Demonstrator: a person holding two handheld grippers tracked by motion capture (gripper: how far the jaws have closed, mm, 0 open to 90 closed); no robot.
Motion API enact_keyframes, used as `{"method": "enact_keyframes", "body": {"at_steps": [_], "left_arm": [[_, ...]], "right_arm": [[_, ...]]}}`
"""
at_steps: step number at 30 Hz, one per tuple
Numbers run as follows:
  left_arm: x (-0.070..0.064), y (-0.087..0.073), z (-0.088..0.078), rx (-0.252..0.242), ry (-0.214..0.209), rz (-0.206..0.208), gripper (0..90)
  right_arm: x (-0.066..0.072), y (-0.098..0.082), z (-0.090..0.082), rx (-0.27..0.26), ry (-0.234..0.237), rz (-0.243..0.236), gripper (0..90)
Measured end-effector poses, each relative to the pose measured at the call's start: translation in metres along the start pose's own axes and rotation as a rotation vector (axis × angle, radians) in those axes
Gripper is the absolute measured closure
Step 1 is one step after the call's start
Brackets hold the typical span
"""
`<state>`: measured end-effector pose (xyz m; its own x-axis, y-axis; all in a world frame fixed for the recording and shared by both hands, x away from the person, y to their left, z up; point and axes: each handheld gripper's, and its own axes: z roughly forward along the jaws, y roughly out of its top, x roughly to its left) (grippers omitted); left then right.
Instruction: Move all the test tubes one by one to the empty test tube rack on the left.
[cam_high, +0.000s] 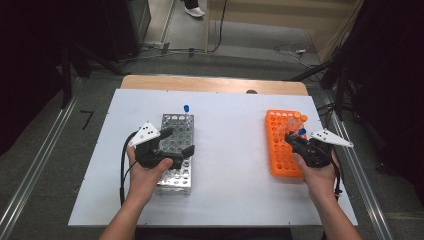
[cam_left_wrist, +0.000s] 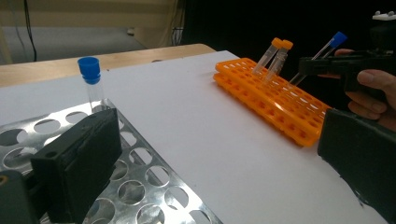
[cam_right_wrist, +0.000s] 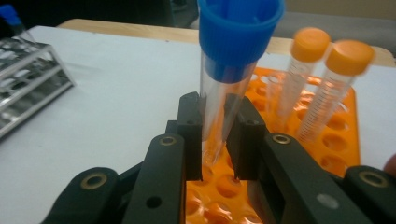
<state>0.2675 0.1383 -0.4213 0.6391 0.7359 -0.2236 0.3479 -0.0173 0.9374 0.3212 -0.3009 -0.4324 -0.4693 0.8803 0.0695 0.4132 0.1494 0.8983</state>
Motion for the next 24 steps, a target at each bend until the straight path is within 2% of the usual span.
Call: {"method": "enact_keyframes", "body": {"at_steps": [12, 17, 20, 24], "left_arm": [[-0.007, 0.015, 0.019, -0.021, -0.025, 0.012, 0.6], [-0.014, 0.016, 0.028, -0.021, -0.053, 0.024, 1.7], [-0.019, 0.015, 0.031, -0.009, -0.079, 0.041, 3.8], [-0.025, 0.014, 0.034, -0.01, -0.114, 0.046, 6.9]], "right_arm": [[0.042, 0.018, 0.019, 0.0, 0.176, -0.067, 74.3], [0.061, 0.021, 0.025, 0.005, 0.246, -0.081, 74.3], [0.072, 0.017, 0.026, 0.016, 0.285, -0.119, 74.3], [0.083, 0.013, 0.026, 0.027, 0.335, -0.137, 74.3]]}}
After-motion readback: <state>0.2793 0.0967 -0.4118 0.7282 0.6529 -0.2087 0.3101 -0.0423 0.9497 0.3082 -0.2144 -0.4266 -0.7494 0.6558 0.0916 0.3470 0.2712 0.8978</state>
